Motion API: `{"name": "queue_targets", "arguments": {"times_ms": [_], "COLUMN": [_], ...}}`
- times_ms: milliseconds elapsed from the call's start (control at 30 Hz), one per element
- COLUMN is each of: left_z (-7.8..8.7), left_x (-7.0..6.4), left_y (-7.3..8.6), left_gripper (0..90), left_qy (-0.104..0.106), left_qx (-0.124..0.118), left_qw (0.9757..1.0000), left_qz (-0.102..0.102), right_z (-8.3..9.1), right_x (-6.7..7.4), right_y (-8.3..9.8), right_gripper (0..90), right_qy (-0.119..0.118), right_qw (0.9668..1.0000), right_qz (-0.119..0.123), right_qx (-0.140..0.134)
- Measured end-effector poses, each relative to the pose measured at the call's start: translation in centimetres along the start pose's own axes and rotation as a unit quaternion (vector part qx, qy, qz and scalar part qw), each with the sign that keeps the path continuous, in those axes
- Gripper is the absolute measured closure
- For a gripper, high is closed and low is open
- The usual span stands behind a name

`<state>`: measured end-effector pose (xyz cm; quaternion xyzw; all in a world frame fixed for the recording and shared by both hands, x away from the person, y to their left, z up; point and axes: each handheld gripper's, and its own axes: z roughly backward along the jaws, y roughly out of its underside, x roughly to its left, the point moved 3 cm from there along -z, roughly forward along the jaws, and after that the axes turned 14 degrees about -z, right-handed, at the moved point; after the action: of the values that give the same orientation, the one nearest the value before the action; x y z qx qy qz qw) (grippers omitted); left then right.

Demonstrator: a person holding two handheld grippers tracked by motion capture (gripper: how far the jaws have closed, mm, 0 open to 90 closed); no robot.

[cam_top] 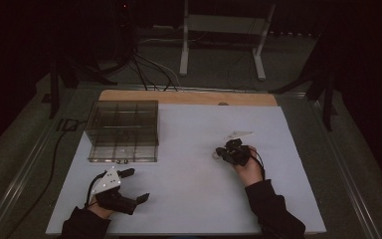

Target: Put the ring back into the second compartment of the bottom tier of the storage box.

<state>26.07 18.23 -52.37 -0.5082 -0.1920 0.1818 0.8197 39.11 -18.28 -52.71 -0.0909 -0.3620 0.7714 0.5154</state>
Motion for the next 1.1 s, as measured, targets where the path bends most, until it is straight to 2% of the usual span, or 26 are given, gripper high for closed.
{"name": "queue_targets", "arguments": {"times_ms": [133, 333, 1100], "left_z": [-0.1, 0.0, 0.0], "left_x": [-0.1, 0.0, 0.0], "left_y": [0.0, 0.1, 0.1], "left_gripper": [0.6, 0.6, 0.6], "left_qy": [0.001, 0.0, 0.0], "left_qx": [0.003, 0.001, 0.003], "left_qw": [1.0, 1.0, 1.0], "left_qz": [-0.004, 0.001, -0.002], "right_z": [0.2, 0.3, -0.2], "right_x": [0.2, 0.6, 3.4], "right_y": [-0.3, -0.7, -2.3], "right_gripper": [88.5, 88.4, 88.4], "right_qy": [-0.005, -0.011, -0.043], "right_qw": [1.0, 0.9999, 0.999], "right_qz": [-0.002, 0.0, 0.013], "right_qx": [-0.001, -0.001, 0.008]}}
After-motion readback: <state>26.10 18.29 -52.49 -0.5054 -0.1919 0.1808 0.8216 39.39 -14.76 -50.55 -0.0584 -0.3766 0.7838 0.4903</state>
